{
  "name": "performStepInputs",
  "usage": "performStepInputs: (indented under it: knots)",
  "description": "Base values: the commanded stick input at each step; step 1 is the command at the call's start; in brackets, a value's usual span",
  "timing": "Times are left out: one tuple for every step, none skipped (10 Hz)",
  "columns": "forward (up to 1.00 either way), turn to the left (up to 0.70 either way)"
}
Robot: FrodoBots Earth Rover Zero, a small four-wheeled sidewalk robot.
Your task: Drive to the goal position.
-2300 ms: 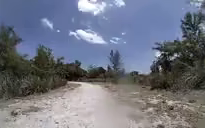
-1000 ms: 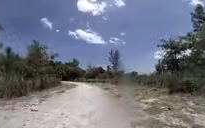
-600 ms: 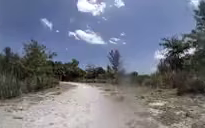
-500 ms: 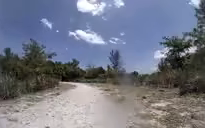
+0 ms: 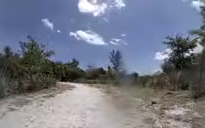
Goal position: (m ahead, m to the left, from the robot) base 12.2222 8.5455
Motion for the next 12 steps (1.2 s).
performStepInputs:
  knots:
    - [0.85,0.01]
    - [0.85,0.0]
    - [0.85,0.0]
    - [0.85,0.0]
    - [0.85,0.0]
    - [0.85,0.0]
    - [0.85,0.0]
    - [0.85,0.0]
    - [0.85,0.0]
    - [0.85,0.0]
    - [0.85,0.0]
    - [0.85,0.0]
